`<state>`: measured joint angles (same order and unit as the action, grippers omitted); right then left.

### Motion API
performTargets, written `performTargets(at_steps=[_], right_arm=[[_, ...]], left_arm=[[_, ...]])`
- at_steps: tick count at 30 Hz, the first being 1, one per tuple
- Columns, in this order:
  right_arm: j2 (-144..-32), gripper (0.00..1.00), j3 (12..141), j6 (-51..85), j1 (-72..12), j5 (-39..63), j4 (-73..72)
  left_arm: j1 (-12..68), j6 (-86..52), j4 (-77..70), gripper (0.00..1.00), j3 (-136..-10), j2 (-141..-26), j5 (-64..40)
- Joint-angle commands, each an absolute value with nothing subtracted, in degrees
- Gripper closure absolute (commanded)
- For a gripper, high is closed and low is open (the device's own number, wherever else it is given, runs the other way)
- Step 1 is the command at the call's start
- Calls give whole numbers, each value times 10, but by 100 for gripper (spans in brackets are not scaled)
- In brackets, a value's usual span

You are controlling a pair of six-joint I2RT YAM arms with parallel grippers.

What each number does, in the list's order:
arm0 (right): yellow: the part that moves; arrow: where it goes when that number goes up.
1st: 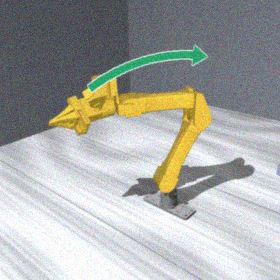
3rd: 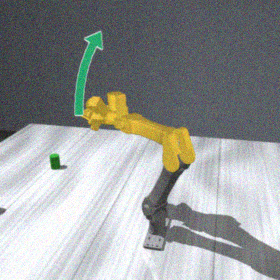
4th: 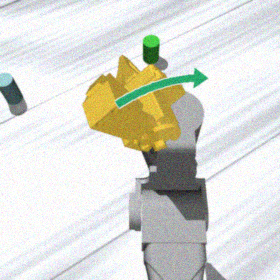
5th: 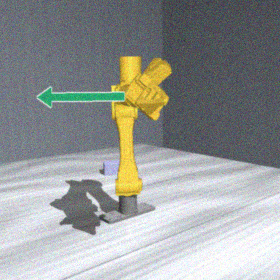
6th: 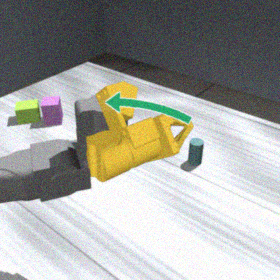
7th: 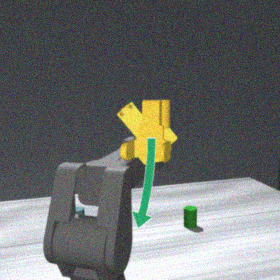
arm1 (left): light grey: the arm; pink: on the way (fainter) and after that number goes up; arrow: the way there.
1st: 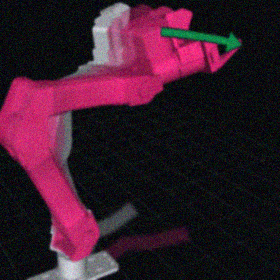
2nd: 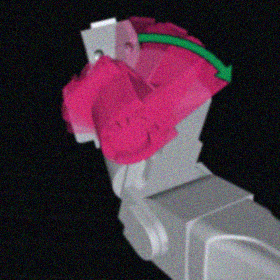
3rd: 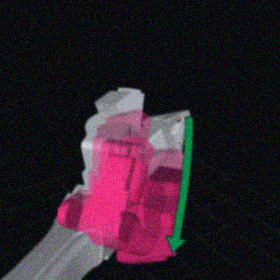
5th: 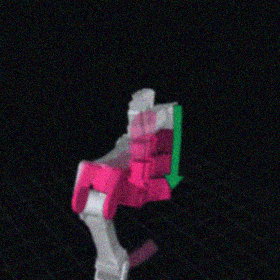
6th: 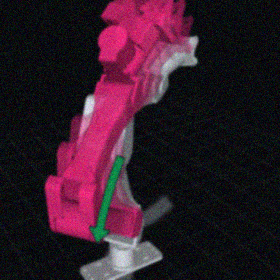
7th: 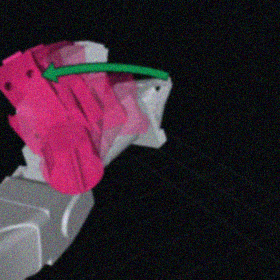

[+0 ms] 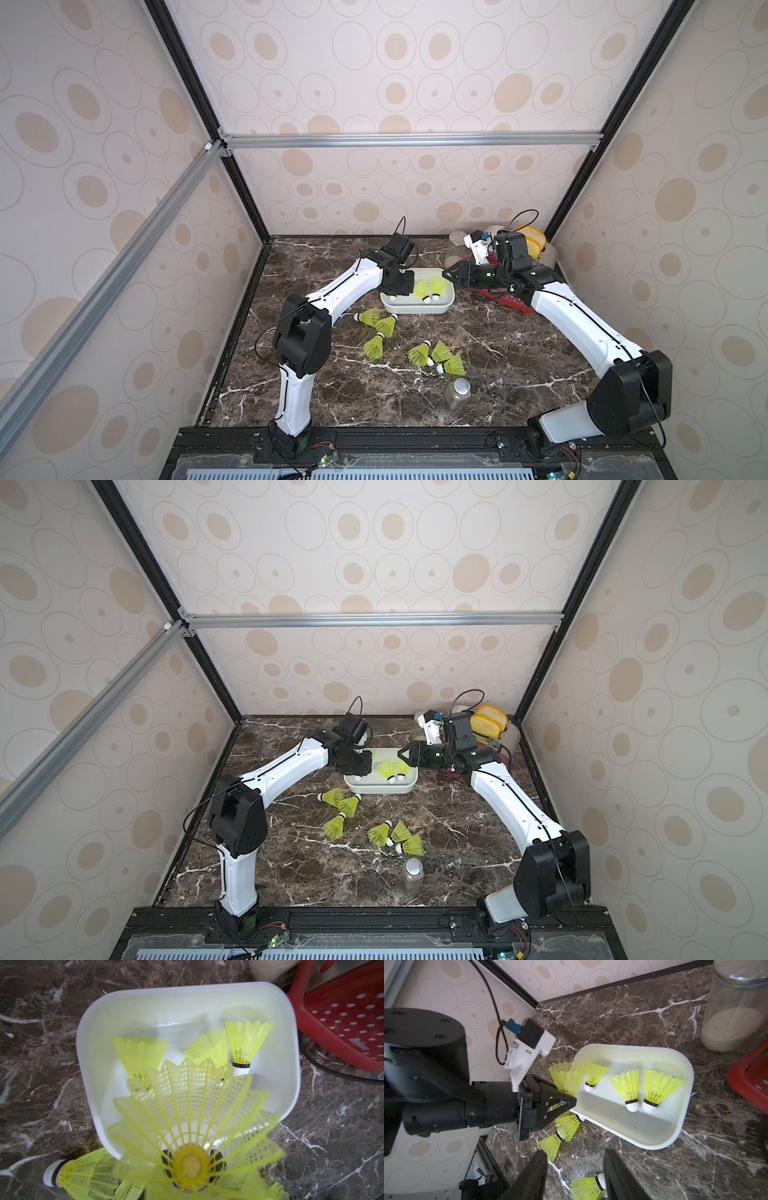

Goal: Put the shuttlecocks into the storage box
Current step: Place the shuttlecock in the storage box.

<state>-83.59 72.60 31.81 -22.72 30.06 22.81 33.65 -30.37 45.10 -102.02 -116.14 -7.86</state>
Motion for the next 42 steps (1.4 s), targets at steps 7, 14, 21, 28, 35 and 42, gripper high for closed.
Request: performTargets(at_steps=[7, 14, 21, 28, 35, 42], right_arm=[[-832, 50, 734, 302, -217, 296, 250], [-840, 50, 734, 302, -215, 296, 249], [-847, 50, 735, 303, -211, 297, 248], [-848, 50, 735, 299, -209, 296, 252], [-857, 50, 736, 299, -208, 300, 252], [-867, 50, 740, 300, -207, 303, 256]], left_arm=[[345, -308, 488, 90, -1080, -1227, -79], [345, -348, 532, 92, -1115, -1247, -95], [344, -377, 604, 93, -1165, -1281, -118], [339, -380, 625, 94, -1206, -1319, -128], [335, -379, 632, 94, -1230, -1349, -135], [328, -376, 622, 94, -1245, -1373, -127]])
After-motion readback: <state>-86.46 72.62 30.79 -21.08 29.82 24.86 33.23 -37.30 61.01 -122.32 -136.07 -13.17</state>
